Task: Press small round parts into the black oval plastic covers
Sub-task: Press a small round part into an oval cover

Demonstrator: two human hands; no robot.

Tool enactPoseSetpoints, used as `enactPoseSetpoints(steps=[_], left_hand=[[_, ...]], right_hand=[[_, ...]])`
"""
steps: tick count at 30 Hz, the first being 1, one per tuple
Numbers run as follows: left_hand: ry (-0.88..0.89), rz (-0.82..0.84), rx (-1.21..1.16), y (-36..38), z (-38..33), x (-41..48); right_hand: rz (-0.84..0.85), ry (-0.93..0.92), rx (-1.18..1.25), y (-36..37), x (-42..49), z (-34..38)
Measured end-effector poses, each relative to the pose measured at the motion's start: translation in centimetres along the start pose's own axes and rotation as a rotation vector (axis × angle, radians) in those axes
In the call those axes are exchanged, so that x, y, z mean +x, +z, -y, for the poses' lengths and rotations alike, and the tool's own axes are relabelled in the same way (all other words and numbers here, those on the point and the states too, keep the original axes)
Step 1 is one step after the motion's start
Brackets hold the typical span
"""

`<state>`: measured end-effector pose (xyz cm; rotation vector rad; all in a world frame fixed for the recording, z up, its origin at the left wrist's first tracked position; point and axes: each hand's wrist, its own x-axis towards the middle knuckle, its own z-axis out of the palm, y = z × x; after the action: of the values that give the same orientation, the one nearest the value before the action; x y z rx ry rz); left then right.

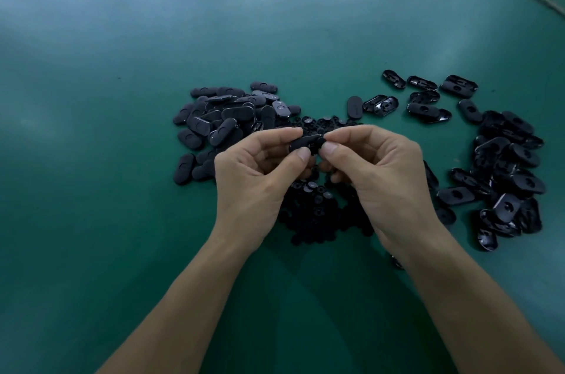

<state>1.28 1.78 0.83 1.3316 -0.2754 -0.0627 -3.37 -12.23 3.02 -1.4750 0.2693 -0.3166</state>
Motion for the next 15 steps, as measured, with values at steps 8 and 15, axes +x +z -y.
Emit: enactPoseSetpoints(steps=[8,15], left_hand=[[-0.001,-0.037,0.014,0.07,0.1,0.07],[-0.006,-0.049,0.015,0.11,0.12,0.17]], right_hand=[[0.016,-0.069,-0.116,0.06,0.05,0.0],[0.01,-0.073,-0.07,0.18,0.08,-0.16]])
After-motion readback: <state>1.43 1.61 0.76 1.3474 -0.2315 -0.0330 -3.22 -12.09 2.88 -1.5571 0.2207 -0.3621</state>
